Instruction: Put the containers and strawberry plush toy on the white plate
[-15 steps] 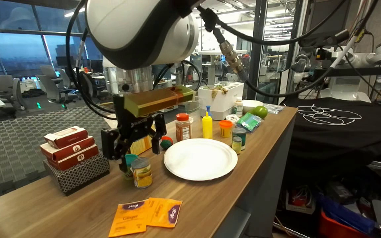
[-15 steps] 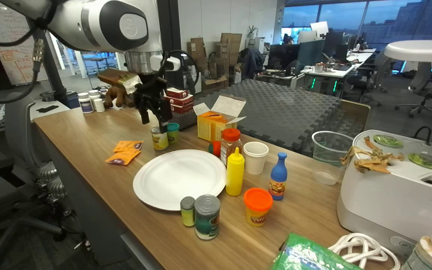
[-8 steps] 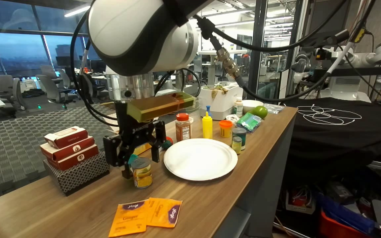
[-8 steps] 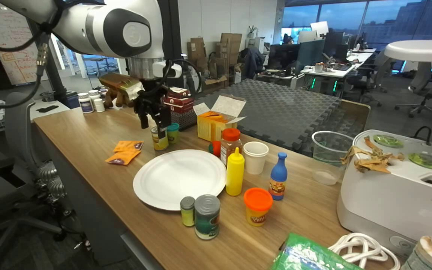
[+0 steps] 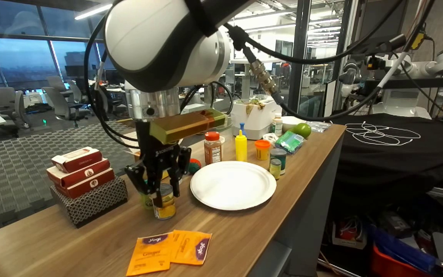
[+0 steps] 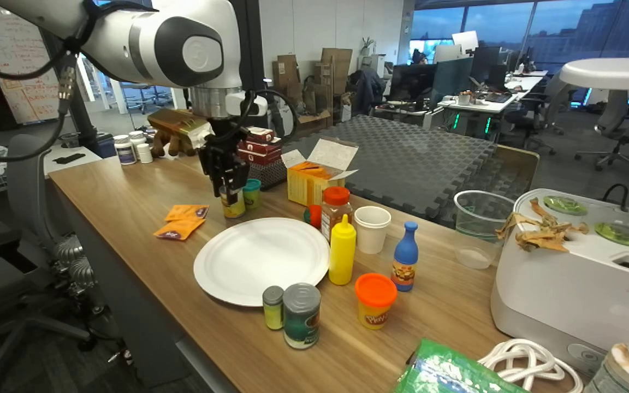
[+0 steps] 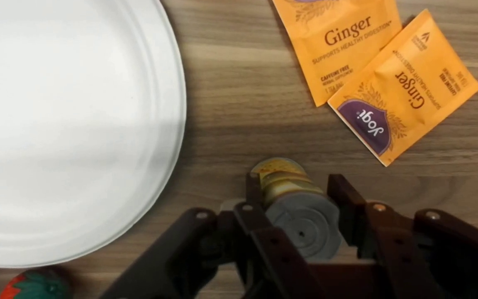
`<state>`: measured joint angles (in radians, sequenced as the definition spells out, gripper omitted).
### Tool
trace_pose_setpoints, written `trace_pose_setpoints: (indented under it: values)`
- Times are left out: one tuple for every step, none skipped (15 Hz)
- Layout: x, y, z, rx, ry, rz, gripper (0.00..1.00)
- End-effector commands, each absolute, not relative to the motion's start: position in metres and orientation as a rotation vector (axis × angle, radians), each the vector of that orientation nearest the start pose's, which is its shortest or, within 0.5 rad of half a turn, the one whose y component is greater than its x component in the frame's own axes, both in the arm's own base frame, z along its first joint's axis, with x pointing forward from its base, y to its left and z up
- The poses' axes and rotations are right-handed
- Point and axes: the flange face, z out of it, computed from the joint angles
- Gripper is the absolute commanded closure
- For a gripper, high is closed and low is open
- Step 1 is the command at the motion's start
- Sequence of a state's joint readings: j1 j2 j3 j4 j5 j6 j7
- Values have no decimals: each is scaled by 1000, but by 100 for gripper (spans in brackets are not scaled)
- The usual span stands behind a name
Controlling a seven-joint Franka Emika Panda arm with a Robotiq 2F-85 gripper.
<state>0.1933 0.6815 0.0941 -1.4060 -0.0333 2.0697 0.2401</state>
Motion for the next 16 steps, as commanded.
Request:
trace_pose_setpoints:
  values:
    - [707, 190, 307, -3118, -102, 17, 83]
    - [707, 190, 308, -3120, -106, 15, 83]
    - [706, 189, 310, -3121, -110, 12, 83]
    - [706, 189, 313, -3123, -112, 7, 83]
    - [705, 189, 319, -3125, -112, 5, 83]
    - [705, 188, 324, -3126, -112, -3, 83]
    - [705, 186, 334, -3131, -110, -22, 83]
    - [705, 183, 343, -3137, -106, -42, 83]
    - [705, 180, 352, -3147, -101, -64, 83]
    - [705, 173, 361, -3162, -94, -85, 83]
    - [704, 166, 369, -3175, -84, -106, 83]
    - [703, 156, 377, -3190, -66, -123, 83]
    - [702, 147, 385, -3202, -48, -139, 83]
    - [702, 137, 389, -3209, -20, -148, 83]
    - [700, 126, 394, -3216, 2, -152, 83]
    - [699, 117, 398, -3220, 20, -150, 83]
